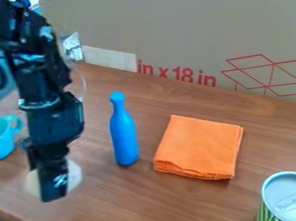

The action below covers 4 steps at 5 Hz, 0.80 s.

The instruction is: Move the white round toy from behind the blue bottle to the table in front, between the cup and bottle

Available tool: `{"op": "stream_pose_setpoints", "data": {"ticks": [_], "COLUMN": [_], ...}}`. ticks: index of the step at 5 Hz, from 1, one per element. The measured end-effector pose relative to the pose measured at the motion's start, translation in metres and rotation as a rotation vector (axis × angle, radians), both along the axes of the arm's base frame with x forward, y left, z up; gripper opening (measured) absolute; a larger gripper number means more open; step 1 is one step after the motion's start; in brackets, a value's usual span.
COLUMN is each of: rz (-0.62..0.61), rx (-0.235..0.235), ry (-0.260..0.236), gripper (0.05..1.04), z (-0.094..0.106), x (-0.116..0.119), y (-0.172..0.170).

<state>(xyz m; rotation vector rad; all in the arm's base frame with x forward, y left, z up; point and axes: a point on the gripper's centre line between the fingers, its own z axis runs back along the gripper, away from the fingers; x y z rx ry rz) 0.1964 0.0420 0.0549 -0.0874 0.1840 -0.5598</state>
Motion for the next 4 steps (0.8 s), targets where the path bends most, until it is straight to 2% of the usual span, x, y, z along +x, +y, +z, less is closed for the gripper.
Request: {"op": "stream_pose_setpoints", "data": {"ticks": [2, 4], "rz": [0.083, 0.206], "rx": [0.024, 0.116], "ry": [0.009, 0.123], "gripper": [0.64, 0.64], "z": [-0.012, -0.022], "x": [0.022, 0.008], "y": [0.014, 0.042]}}
